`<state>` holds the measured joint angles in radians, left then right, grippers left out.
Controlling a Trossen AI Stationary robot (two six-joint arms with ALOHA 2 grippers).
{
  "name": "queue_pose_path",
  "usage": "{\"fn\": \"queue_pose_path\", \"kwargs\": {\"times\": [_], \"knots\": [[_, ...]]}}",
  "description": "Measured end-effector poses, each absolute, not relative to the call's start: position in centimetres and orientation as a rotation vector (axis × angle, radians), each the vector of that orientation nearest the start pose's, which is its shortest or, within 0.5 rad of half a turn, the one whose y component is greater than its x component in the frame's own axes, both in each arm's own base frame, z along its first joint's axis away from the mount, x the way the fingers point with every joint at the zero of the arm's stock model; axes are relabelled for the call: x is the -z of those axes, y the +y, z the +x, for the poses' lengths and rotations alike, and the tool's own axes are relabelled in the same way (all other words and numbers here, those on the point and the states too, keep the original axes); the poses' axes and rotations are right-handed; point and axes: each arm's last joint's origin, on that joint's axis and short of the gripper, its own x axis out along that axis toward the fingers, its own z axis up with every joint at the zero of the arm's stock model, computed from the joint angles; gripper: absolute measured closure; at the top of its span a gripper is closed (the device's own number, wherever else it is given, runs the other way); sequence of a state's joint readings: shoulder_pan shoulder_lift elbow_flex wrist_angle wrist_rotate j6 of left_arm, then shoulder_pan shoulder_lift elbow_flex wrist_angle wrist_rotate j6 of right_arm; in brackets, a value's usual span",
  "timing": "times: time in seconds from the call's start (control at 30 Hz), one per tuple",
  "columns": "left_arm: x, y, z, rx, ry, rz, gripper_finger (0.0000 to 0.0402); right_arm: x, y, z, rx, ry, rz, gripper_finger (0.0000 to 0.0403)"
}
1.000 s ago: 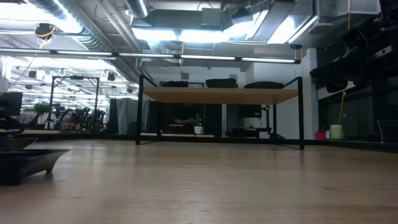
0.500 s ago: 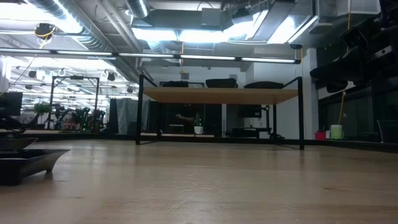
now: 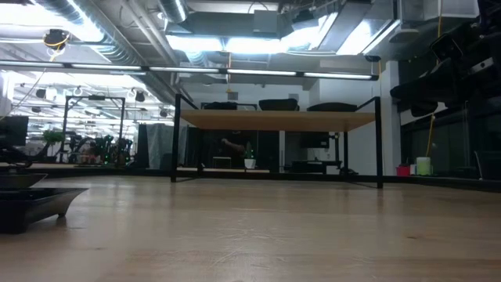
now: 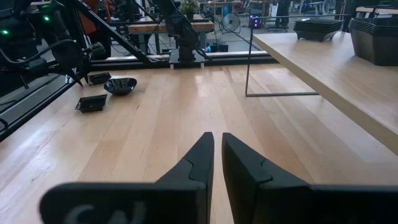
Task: Pick & Place Mini shaped plates
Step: Stack the square plate on top of the square plate on the shelf
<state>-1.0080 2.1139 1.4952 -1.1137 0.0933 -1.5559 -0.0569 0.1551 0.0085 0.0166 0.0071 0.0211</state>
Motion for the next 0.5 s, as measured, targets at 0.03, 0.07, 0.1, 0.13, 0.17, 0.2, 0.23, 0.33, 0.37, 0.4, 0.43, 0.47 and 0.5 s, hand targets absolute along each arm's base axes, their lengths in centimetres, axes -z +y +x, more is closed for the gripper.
{"fn": "queue_pose_path", "kwargs": {"times": [0.03, 0.07, 0.1, 0.13, 0.17, 0.2, 0.23, 0.33, 0.37, 0.4, 0.43, 0.47, 0.5], "knots": [[-14.1, -31.9, 19.8, -0.553, 1.659, -0.344, 0.0336, -15.5, -0.6, 10.6, 0.066, 0.129, 0.024, 0.0369], [-14.1, -31.8, 19.9, -0.561, 1.657, -0.350, 0.0340, -15.5, -0.6, 10.6, 0.066, 0.129, 0.024, 0.0369], [-14.1, -31.8, 19.9, -0.566, 1.656, -0.354, 0.0345, -15.5, -0.6, 10.6, 0.066, 0.129, 0.024, 0.0369], [-14.1, -31.8, 19.8, -0.572, 1.656, -0.357, 0.0352, -15.5, -0.6, 10.6, 0.066, 0.129, 0.024, 0.0369], [-14.0, -31.8, 19.8, -0.577, 1.657, -0.355, 0.0361, -15.5, -0.6, 10.6, 0.065, 0.130, 0.024, 0.0369], [-14.0, -31.8, 19.8, -0.581, 1.657, -0.354, 0.0371, -15.5, -0.6, 10.6, 0.065, 0.129, 0.024, 0.0369], [-14.0, -31.8, 19.8, -0.587, 1.656, -0.358, 0.0382, -15.5, -0.6, 10.6, 0.066, 0.129, 0.024, 0.0369], [-14.2, -31.5, 19.7, -0.621, 1.640, -0.363, 0.0397, -15.5, -0.6, 10.6, 0.066, 0.129, 0.024, 0.0369], [-14.5, -31.4, 19.6, -0.626, 1.632, -0.371, 0.0398, -15.5, -0.6, 10.6, 0.065, 0.130, 0.024, 0.0369], [-15.0, -31.3, 19.6, -0.623, 1.624, -0.386, 0.0399, -15.5, -0.6, 10.6, 0.065, 0.130, 0.024, 0.0369], [-15.6, -31.3, 19.6, -0.613, 1.614, -0.404, 0.0400, -15.5, -0.6, 10.6, 0.066, 0.129, 0.024, 0.0369], [-16.2, -31.2, 19.6, -0.606, 1.597, -0.424, 0.0400, -15.5, -0.6, 10.6, 0.065, 0.129, 0.024, 0.0369], [-16.7, -31.1, 19.6, -0.604, 1.575, -0.440, 0.0400, -15.5, -0.6, 10.6, 0.066, 0.129, 0.024, 0.0369]]}}
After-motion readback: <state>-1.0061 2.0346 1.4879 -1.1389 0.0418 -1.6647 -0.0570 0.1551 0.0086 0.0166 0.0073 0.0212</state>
